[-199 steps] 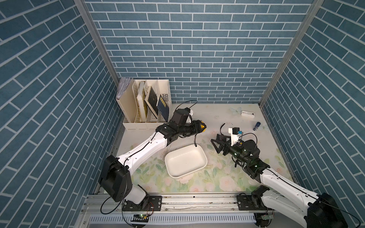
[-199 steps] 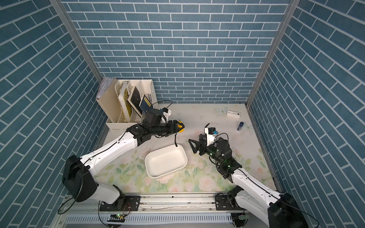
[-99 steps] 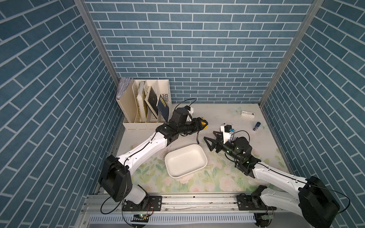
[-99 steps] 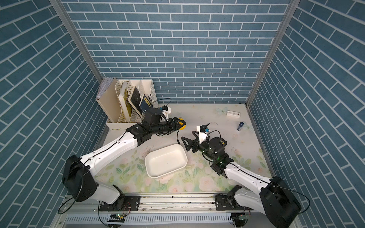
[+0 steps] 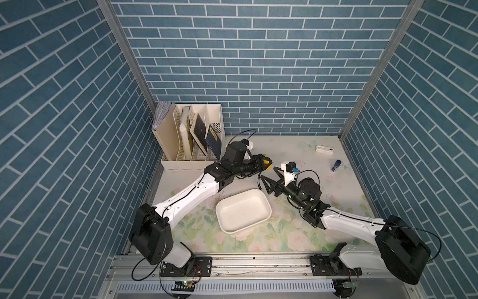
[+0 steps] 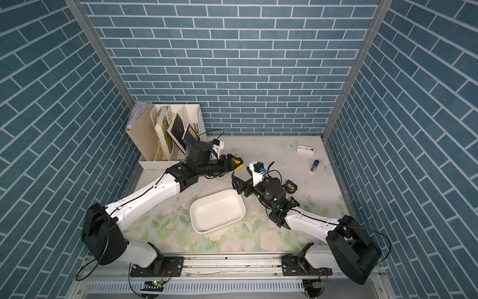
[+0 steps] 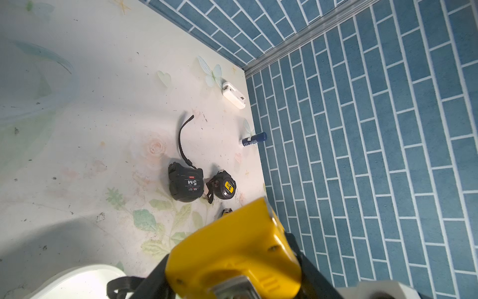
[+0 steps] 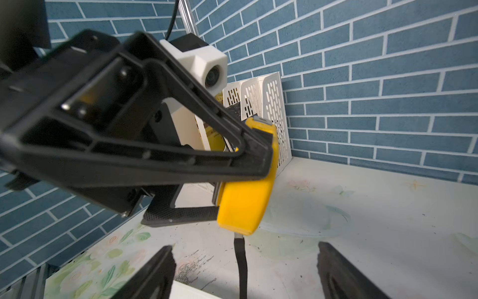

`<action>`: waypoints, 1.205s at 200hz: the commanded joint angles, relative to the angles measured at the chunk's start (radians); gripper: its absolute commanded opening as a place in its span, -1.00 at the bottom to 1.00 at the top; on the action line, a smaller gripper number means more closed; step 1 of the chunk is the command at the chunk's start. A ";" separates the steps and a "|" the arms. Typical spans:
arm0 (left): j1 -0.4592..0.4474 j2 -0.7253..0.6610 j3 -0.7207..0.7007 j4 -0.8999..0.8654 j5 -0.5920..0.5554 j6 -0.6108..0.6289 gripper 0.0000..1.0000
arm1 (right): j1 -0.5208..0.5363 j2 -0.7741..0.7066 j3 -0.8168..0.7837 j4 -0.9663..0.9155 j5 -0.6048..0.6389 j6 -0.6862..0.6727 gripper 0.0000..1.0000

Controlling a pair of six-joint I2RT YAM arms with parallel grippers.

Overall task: Take the tape measure out of the storage box
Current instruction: Pick up the tape measure from the storage box.

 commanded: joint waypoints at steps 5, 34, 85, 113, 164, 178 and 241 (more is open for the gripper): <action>0.004 -0.038 -0.023 0.038 0.000 -0.008 -0.17 | 0.022 0.023 0.031 0.086 0.047 -0.054 0.73; 0.005 -0.044 -0.041 0.055 0.003 -0.024 -0.17 | 0.035 0.039 0.034 0.117 0.074 -0.068 0.74; 0.005 -0.043 -0.043 0.068 0.011 -0.034 -0.17 | 0.043 0.064 0.048 0.171 0.102 -0.073 0.73; 0.006 -0.042 -0.052 0.084 0.022 -0.052 -0.16 | 0.046 0.074 0.051 0.193 0.113 -0.080 0.74; 0.014 -0.050 -0.085 0.121 0.031 -0.103 -0.20 | 0.052 0.106 0.064 0.221 0.120 -0.100 0.73; 0.016 -0.056 -0.100 0.141 0.033 -0.121 -0.20 | 0.052 0.119 0.072 0.234 0.120 -0.105 0.73; 0.020 -0.072 -0.120 0.172 0.040 -0.136 -0.20 | 0.051 0.177 0.115 0.247 0.117 -0.108 0.56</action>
